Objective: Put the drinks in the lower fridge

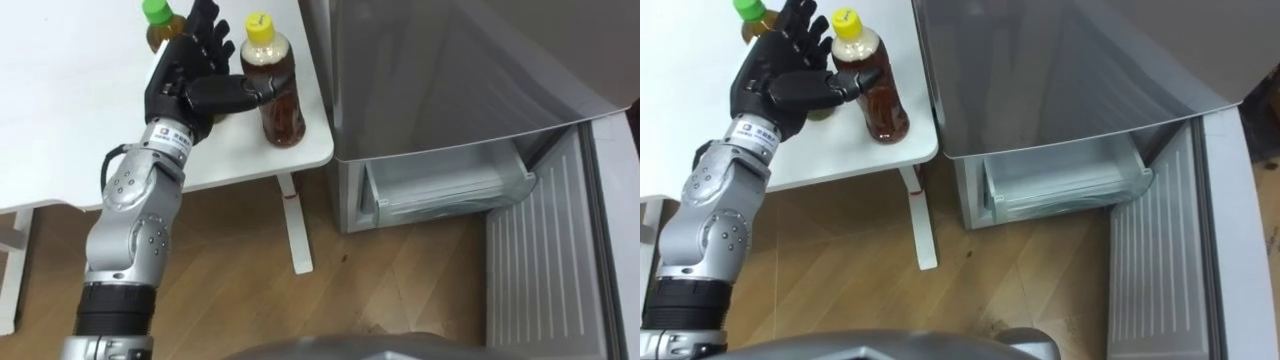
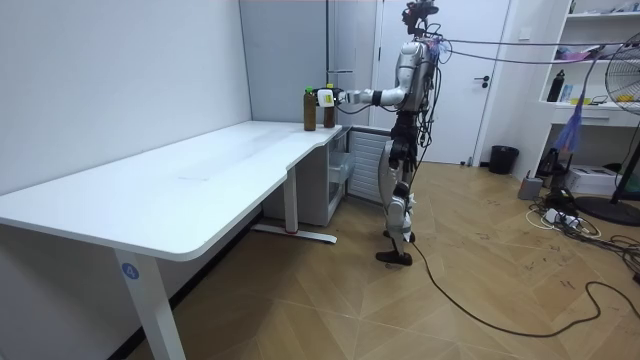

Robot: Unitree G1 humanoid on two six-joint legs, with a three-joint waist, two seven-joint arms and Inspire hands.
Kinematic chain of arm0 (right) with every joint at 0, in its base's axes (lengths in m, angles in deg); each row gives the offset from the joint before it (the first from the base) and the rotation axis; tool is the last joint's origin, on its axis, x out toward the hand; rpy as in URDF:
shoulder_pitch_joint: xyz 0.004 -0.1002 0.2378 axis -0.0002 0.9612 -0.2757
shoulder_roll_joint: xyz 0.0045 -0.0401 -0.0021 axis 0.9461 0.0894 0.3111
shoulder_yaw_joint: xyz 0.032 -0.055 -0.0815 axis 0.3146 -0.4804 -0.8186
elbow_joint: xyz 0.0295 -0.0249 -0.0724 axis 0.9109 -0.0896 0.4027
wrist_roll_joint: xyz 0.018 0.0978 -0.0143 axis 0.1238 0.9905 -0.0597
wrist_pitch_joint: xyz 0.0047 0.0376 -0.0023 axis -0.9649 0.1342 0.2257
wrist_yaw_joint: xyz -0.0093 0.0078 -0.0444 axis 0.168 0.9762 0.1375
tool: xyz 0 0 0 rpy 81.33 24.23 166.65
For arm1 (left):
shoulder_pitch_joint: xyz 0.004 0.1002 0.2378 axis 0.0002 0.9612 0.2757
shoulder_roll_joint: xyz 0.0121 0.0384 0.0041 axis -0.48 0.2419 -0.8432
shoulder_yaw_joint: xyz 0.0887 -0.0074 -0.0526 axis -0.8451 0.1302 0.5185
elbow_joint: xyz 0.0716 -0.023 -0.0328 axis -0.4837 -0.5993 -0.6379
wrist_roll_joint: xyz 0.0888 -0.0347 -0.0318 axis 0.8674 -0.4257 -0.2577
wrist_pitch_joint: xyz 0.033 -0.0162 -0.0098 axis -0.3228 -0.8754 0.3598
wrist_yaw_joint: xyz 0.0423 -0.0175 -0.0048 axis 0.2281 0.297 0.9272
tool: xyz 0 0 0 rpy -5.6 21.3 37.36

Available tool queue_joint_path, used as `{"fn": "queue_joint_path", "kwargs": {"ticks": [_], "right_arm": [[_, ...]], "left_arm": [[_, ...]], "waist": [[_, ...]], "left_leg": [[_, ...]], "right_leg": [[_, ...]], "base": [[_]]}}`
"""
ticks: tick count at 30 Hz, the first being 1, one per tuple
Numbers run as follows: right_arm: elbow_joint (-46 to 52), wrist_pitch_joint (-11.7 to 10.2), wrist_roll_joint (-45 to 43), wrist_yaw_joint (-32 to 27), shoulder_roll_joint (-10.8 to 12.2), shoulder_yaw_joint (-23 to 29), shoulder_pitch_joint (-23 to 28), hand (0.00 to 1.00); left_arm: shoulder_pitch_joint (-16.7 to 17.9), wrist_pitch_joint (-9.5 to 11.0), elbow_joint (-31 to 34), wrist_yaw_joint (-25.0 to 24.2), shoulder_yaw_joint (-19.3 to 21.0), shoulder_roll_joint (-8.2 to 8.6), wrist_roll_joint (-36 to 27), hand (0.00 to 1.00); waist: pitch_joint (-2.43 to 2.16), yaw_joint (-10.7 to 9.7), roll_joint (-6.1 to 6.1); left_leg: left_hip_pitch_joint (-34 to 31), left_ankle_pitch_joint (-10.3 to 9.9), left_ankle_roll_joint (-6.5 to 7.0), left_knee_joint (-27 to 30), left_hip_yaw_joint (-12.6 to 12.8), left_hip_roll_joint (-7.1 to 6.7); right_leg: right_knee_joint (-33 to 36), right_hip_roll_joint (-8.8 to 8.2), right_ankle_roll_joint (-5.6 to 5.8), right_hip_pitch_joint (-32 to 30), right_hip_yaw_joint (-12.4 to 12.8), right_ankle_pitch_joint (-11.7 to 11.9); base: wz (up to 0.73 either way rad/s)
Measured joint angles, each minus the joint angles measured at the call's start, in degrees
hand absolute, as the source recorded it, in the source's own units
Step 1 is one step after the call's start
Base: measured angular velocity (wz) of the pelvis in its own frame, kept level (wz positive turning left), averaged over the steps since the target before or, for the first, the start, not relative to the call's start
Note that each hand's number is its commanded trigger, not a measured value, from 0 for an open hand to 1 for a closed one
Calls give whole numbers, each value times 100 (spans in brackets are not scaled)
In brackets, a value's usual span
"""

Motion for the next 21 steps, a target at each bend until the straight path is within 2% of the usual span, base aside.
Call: {"fn": "queue_joint_path", "kwargs": {"ticks": [6, 13, 14, 15, 16, 21], "right_arm": [[0, -21, -5, -6, 0, 5, -101, 0], [-5, -23, -5, 5, 0, 6, -143, 0], [-4, -23, -10, 8, 0, 13, -144, 0], [-4, -23, -15, 13, 0, 14, -146, 0], [-2, -22, -17, 18, 0, 17, -148, 0], [4, -18, -20, 23, 0, 20, -157, 0]], "left_arm": [[0, 0, 0, -170, -10, 0, -2, 0], [0, 0, -1, -277, -22, 0, -1, 0], [0, 0, -1, -284, -24, 0, -1, 7], [0, 0, -1, -291, -28, 0, -1, 71], [0, -1, -1, -308, -37, -1, 0, 100], [1, -67, -3, -514, -119, -21, 3, 100]], "waist": [[8, -96, -8], [35, -103, -43], [35, -106, -43], [34, -111, -43], [33, -113, -40], [27, -119, -32]], "left_leg": [[-19, 0, 0, 5, 2, -3], [-24, 0, 0, 6, 28, -4], [-25, 0, 0, 6, 29, -5], [-26, 0, 0, 6, 29, -5], [-26, 0, 0, 6, 26, -5], [-25, 1, 0, 16, 18, -6]], "right_leg": [[-29, -4, 0, -4, -7, 0], [-37, -9, 0, -15, 0, 0], [-37, -10, 0, -15, 2, 0], [-37, -10, 0, -15, 2, -1], [-37, -10, 0, -15, 4, -1], [-32, -11, 0, -11, 0, 0]], "base": [[0], [0], [0], [0], [0], [0]]}}
